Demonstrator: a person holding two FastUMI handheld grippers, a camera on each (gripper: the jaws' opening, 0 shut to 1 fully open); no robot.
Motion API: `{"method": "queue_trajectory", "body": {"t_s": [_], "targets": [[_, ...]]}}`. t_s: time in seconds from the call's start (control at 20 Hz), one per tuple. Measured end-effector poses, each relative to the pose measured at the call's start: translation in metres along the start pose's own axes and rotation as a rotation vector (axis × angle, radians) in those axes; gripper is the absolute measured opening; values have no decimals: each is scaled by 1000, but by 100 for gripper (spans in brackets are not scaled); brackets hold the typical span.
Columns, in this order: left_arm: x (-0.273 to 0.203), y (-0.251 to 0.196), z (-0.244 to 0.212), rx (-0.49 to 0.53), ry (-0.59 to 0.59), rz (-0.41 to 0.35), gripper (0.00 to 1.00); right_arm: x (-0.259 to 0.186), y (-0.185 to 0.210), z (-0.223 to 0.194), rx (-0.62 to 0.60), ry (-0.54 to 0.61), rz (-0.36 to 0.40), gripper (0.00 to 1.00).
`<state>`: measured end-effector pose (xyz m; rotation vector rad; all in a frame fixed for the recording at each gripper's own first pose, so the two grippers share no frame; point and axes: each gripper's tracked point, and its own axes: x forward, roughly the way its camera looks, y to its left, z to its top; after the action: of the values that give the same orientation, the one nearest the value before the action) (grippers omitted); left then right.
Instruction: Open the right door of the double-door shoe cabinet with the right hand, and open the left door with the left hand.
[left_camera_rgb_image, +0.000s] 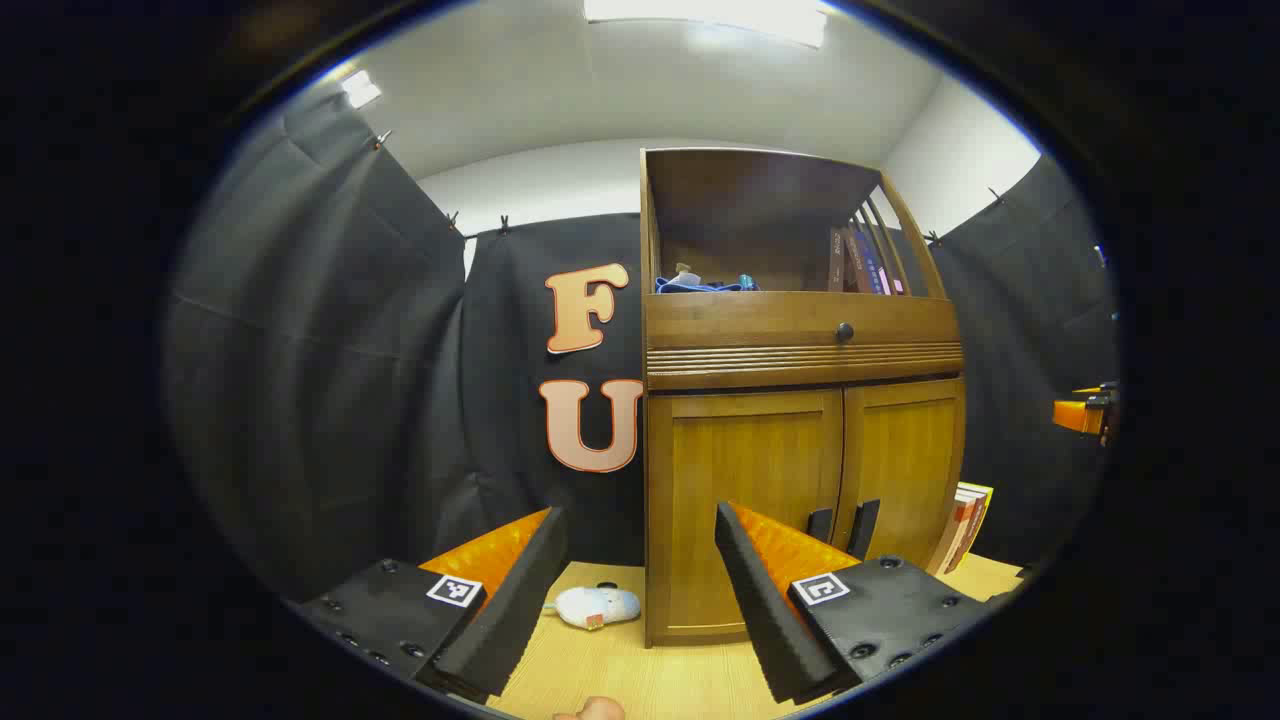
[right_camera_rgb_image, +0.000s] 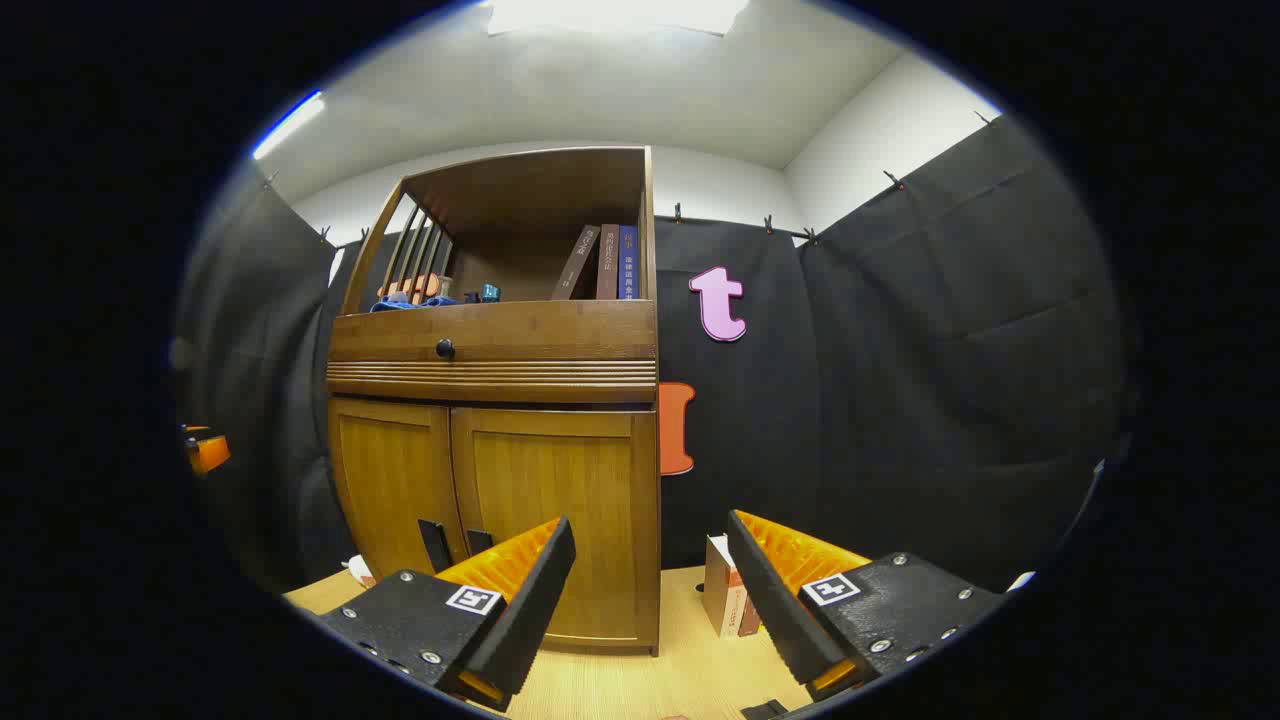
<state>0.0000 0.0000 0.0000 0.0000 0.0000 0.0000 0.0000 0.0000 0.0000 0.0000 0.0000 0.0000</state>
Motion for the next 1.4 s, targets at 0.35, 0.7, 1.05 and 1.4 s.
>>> {"method": "queue_trajectory", "body": {"t_s": [0.35, 0.7, 1.05, 1.4], "targets": [[-6, -5, 8, 22, -20, -1, 99, -3, 3, -1, -1, -3, 14, 94], [-5, -6, 2, 11, 0, -9, 96, -6, 4, -6, -5, 5, 21, 100], [-4, -5, 0, 1, 12, -12, 99, -6, 16, -11, -8, 11, 39, 94], [-11, -5, 1, -7, 0, -18, 98, 5, 50, -33, -6, 16, 72, 94]]}}
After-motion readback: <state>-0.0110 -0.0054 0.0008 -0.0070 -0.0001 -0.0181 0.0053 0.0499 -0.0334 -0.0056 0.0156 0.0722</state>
